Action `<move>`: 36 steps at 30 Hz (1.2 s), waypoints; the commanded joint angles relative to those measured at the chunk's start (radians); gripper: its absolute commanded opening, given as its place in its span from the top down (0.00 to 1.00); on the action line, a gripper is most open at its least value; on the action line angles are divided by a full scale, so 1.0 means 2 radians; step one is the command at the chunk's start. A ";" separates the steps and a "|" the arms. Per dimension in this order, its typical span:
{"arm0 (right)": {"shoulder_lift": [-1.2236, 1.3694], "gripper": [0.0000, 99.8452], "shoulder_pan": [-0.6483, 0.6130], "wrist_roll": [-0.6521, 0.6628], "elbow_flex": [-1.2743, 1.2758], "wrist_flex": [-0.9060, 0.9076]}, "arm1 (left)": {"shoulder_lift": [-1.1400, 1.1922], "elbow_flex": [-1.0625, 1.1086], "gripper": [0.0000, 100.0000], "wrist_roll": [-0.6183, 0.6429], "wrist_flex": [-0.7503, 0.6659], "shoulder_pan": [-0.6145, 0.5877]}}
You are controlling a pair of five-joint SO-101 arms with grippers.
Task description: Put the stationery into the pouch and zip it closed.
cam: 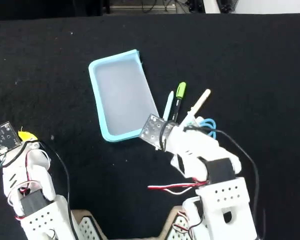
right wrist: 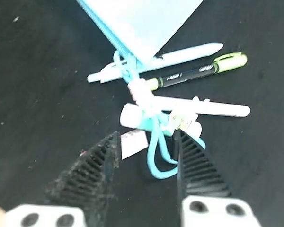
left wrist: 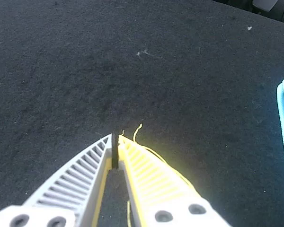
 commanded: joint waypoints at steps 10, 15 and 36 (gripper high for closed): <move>0.227 0.82 -0.005 0.036 -0.132 -0.023 | -0.005 0.007 0.97 0.001 0.002 -0.003; 0.290 0.82 -0.018 0.064 -0.152 -0.021 | -0.005 0.007 0.97 0.000 0.002 -0.003; 0.424 0.82 -0.049 0.102 -0.129 -0.147 | -0.005 0.008 0.97 0.000 0.002 -0.003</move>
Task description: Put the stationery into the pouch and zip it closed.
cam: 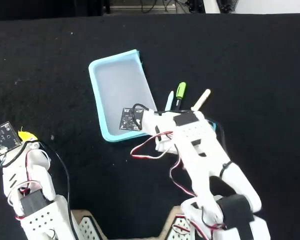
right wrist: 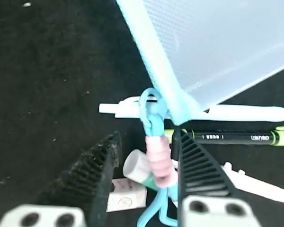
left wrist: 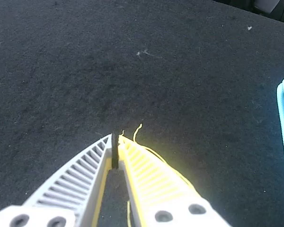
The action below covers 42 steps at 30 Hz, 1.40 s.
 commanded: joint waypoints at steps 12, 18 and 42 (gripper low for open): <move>0.023 0.90 0.058 0.020 -0.005 -0.064 | -0.005 0.008 0.97 0.000 0.002 -0.003; -0.003 0.99 0.058 -0.021 -0.009 -0.059 | -0.005 0.008 0.97 0.000 0.002 -0.003; -0.185 0.99 0.265 -0.107 0.032 0.159 | -0.005 0.008 0.97 0.000 0.002 -0.003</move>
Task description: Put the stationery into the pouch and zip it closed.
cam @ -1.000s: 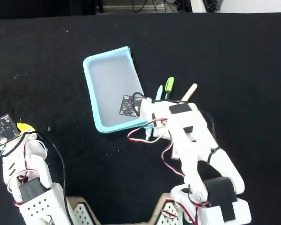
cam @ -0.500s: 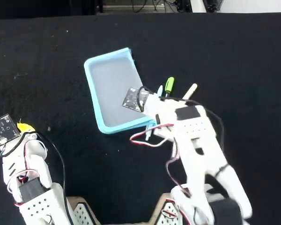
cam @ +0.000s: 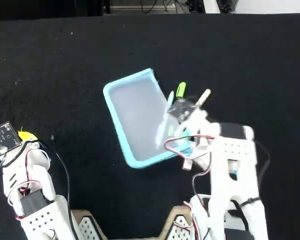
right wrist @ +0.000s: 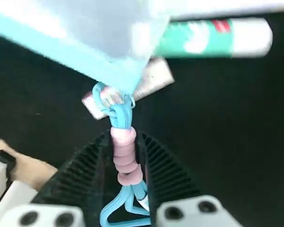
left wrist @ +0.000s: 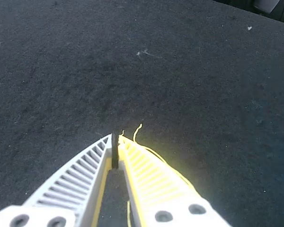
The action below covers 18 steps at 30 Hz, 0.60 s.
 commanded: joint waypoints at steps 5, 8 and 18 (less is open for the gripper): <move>-0.017 0.99 0.008 -0.007 0.016 -0.032 | -0.005 0.008 0.97 0.000 0.002 -0.003; -0.017 0.99 -0.038 -0.023 0.001 -0.030 | -0.005 0.008 0.97 0.000 0.002 -0.003; -0.018 0.99 -0.199 -0.216 -0.172 -0.028 | -0.003 0.010 0.97 -0.006 0.005 0.053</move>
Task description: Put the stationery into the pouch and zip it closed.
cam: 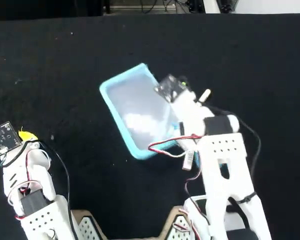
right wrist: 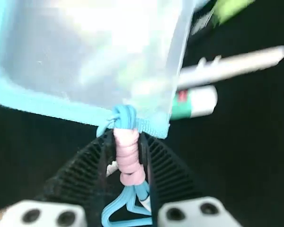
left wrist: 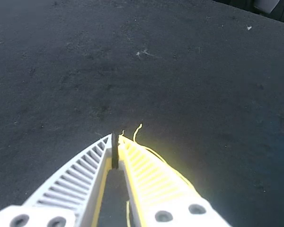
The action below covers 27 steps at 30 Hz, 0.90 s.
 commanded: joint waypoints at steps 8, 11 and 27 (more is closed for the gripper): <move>-0.018 0.99 -0.144 -0.048 -0.126 -0.005 | -0.005 -0.014 0.97 -0.124 -0.054 0.179; -0.034 0.99 -0.160 -0.047 -0.160 -0.008 | -0.005 -0.026 0.97 -0.144 -0.096 0.215; -0.178 0.99 -0.203 -0.047 0.104 -0.099 | -0.005 0.010 0.97 0.020 -0.124 0.126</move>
